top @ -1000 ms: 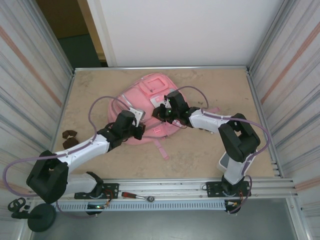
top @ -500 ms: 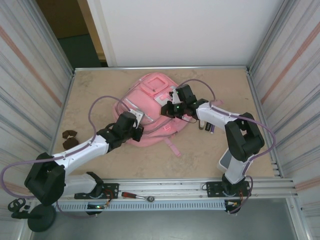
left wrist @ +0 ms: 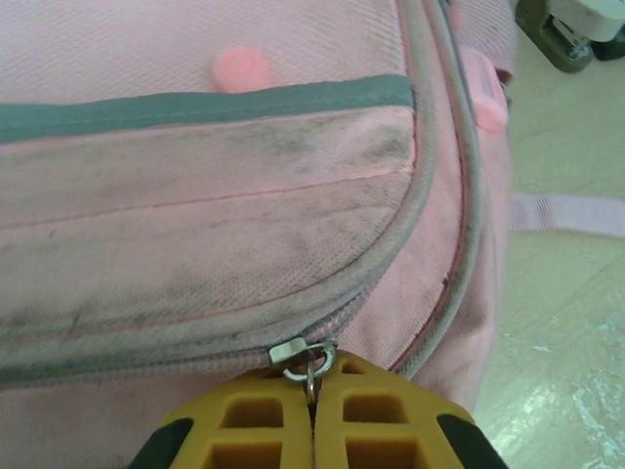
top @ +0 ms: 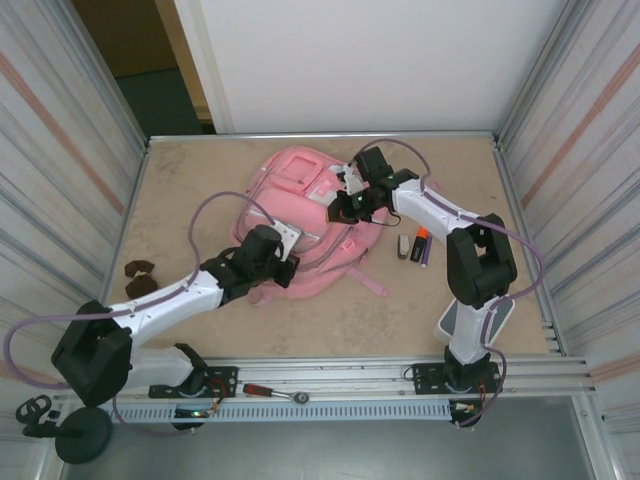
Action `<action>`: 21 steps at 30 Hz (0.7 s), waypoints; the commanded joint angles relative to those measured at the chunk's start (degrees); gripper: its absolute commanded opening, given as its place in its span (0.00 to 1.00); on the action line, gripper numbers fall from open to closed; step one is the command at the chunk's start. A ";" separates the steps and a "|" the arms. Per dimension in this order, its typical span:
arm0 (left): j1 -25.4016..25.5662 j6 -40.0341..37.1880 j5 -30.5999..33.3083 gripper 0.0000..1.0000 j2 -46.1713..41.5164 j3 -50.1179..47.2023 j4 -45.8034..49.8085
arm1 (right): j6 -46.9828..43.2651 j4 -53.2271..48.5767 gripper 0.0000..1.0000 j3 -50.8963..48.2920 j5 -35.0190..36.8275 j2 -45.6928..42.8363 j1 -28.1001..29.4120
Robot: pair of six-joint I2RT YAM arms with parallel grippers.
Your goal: Pack books, pencil case, and school supplies into a backpack
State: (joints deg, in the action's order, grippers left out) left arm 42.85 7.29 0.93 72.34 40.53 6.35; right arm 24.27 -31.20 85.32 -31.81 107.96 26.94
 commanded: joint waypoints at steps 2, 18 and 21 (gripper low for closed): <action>3.12 0.21 -3.73 0.00 3.96 3.80 -0.90 | -4.94 -2.53 0.14 3.63 2.44 -1.78 -2.68; 6.45 1.85 -1.83 0.00 9.60 5.84 -3.12 | 12.67 20.47 0.62 -22.14 1.83 -13.26 1.98; 6.63 1.68 -0.99 0.00 9.26 5.43 -2.88 | 13.42 20.84 0.55 -21.46 3.19 -10.53 2.94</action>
State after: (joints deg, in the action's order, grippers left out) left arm 48.31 8.84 0.23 81.36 45.06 4.47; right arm 34.94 -13.06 63.09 -30.41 95.04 29.10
